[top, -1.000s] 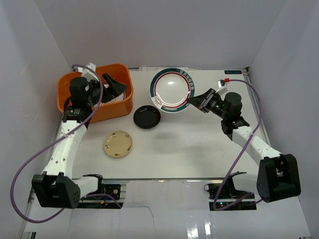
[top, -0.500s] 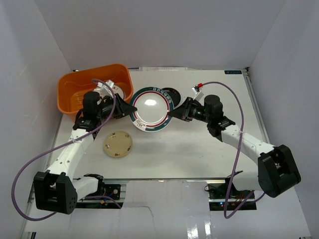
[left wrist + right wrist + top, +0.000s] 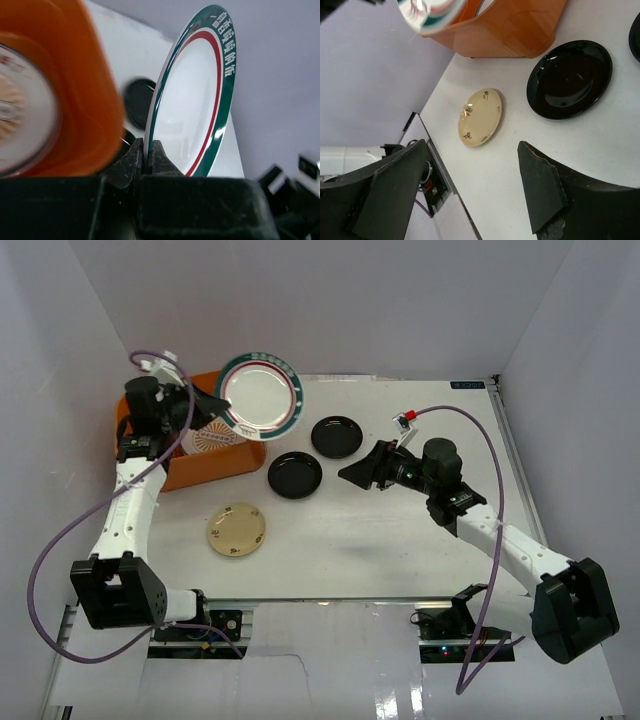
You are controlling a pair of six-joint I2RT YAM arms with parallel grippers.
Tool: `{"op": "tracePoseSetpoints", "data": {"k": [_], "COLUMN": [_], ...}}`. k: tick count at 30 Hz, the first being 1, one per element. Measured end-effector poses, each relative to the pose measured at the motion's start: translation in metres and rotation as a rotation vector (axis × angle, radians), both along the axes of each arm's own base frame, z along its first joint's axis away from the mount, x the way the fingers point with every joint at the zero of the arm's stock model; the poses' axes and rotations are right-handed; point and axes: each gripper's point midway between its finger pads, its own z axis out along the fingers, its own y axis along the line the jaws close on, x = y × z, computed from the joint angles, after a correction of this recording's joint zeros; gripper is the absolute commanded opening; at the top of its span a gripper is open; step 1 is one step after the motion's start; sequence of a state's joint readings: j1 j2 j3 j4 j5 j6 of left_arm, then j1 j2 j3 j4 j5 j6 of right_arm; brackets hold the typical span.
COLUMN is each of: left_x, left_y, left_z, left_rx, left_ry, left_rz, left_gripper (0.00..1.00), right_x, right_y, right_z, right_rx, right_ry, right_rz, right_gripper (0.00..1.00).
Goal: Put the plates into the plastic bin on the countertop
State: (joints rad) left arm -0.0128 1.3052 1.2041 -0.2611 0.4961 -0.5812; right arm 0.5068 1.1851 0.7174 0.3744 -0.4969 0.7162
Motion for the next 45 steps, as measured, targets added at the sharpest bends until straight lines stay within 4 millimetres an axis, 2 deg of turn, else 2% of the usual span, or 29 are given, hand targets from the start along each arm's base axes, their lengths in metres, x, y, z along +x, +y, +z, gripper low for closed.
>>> {"op": "tracePoseSetpoints", "data": {"k": [1,3,5,7,9,12,17,19,22,23,25,26,30,34,37,39,42,43,44,45], "left_x": [0.011,0.027,0.033,0.032,0.028,0.022,0.021,0.021,0.025,0.026,0.028,0.030,0.034,0.033,0.025,0.019,-0.001,-0.012,-0.023,-0.035], "left_y": [0.024,0.077,0.125,0.157,0.172,0.184,0.201,0.207,0.212,0.213,0.215,0.215,0.213,0.204,0.183,0.154,0.097,0.078,0.065,0.056], "left_z": [0.007,0.008,-0.006,-0.028,-0.055,-0.093,-0.131,-0.143,-0.144,-0.144,-0.146,-0.145,-0.136,-0.107,-0.072,-0.046,-0.011,-0.002,0.001,0.002], "left_rx": [-0.005,-0.003,-0.003,-0.011,-0.014,0.002,0.043,0.058,0.075,0.076,0.080,0.075,0.059,0.030,0.033,0.045,0.057,0.054,0.051,0.048], "left_ry": [-0.011,-0.007,0.036,0.097,0.171,0.275,0.378,0.410,0.406,0.405,0.404,0.398,0.360,0.270,0.171,0.090,-0.036,-0.074,-0.099,-0.115], "left_rz": [0.064,0.214,0.357,0.459,0.521,0.585,0.650,0.667,0.680,0.681,0.682,0.682,0.673,0.646,0.607,0.545,0.406,0.348,0.304,0.272], "left_gripper": [0.00,0.00,0.00,0.00,0.00,0.00,0.00,0.05,0.27,0.47,0.66,0.81,0.98,0.98,0.98,0.98,0.98,0.98,0.97,0.96], "right_x": [-0.004,-0.007,-0.006,-0.005,-0.003,0.004,0.018,0.022,0.028,0.030,0.031,0.032,0.032,0.028,0.016,0.003,-0.024,-0.032,-0.041,-0.043], "right_y": [-0.003,-0.006,-0.009,-0.012,-0.014,-0.015,-0.017,-0.018,-0.015,-0.013,-0.009,-0.007,0.005,0.022,0.042,0.060,0.088,0.094,0.102,0.107], "right_z": [0.000,-0.002,-0.006,-0.013,-0.019,-0.028,-0.060,-0.077,-0.108,-0.118,-0.135,-0.143,-0.165,-0.177,-0.178,-0.179,-0.188,-0.194,-0.200,-0.199], "right_rx": [-0.010,-0.034,-0.065,-0.094,-0.115,-0.140,-0.193,-0.213,-0.246,-0.254,-0.267,-0.269,-0.264,-0.239,-0.220,-0.208,-0.198,-0.203,-0.208,-0.189], "right_ry": [-0.018,-0.042,-0.057,-0.056,-0.052,-0.041,0.026,0.065,0.143,0.169,0.212,0.233,0.292,0.328,0.318,0.310,0.323,0.335,0.351,0.352], "right_rz": [0.002,0.004,-0.005,-0.013,-0.023,-0.049,-0.103,-0.119,-0.133,-0.138,-0.144,-0.147,-0.151,-0.139,-0.106,-0.066,0.009,0.027,0.048,0.057], "right_gripper": [0.79,0.78,0.78,0.78,0.77,0.77,0.74,0.73,0.71,0.70,0.68,0.67,0.61,0.57,0.56,0.55,0.55,0.56,0.55,0.55]}}
